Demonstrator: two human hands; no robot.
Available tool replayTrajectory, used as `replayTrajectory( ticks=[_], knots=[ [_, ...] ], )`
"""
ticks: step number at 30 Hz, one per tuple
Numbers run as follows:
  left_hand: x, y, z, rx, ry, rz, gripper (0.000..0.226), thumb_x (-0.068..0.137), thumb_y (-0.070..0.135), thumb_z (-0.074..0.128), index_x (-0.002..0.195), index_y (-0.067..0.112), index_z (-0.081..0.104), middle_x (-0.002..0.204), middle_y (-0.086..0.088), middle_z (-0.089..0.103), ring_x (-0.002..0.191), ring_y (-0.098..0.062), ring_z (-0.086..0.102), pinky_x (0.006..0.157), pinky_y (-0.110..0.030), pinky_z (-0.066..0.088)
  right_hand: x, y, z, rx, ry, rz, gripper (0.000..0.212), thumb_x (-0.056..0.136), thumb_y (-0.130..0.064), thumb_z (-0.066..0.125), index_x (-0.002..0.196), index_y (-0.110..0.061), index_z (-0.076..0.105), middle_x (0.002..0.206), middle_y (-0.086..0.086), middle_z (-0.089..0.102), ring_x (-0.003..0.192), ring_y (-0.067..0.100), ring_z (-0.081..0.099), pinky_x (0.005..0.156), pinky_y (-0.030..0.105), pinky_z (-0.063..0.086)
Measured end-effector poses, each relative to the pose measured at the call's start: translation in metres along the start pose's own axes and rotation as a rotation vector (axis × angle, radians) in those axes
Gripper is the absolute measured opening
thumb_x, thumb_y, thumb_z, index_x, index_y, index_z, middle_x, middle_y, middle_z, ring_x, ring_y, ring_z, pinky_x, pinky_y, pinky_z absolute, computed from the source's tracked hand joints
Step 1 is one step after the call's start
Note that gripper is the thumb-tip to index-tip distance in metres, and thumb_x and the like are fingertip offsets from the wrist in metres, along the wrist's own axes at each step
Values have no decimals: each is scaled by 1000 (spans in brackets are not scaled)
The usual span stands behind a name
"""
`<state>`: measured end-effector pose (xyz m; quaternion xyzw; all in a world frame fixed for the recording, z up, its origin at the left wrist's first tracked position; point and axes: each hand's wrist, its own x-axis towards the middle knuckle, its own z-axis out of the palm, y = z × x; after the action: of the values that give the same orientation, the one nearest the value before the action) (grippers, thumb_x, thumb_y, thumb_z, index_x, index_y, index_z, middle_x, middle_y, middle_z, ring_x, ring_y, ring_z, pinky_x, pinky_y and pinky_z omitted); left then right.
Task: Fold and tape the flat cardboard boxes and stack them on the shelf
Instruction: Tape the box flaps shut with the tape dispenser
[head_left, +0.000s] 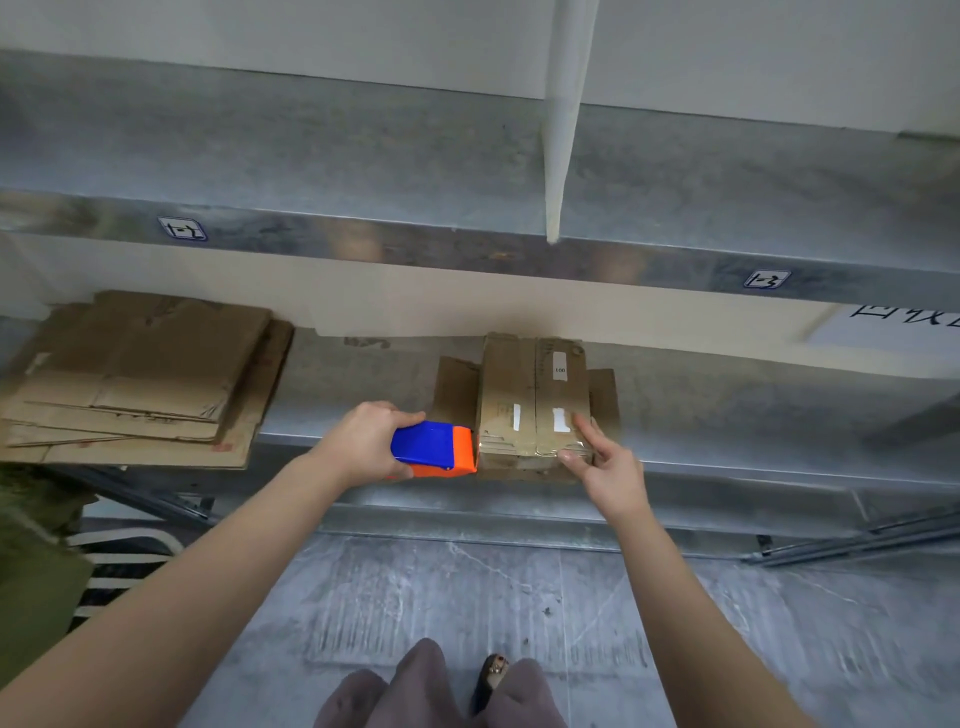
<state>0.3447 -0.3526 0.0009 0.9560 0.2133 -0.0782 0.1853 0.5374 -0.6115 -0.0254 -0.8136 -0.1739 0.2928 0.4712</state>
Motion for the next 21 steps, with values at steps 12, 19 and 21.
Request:
replayTrajectory(
  ticks=[12,19,21],
  knots=[
    [0,-6,8,-81,-41,-83,85,71,38,82,145,23,43,121,-6,57,110,-20,52,89,-22,41,2,3,1,-12,12,-20,59,82,-26,77,135,-40,54,151,-8,41,134,-3,36,112,24,32],
    [4,-2,9,11,-22,-50,82,78,39,75,149,26,36,122,-7,52,114,-23,48,93,-29,42,1,2,2,-15,17,-16,59,82,-26,77,135,-40,54,152,-7,40,138,4,37,114,25,31],
    [0,-6,13,-95,-47,-97,82,76,39,77,147,24,39,121,-6,54,111,-21,50,88,-26,42,1,1,2,-12,17,-16,59,82,-26,77,135,-39,54,152,-7,40,138,4,37,115,28,32]
  ],
)
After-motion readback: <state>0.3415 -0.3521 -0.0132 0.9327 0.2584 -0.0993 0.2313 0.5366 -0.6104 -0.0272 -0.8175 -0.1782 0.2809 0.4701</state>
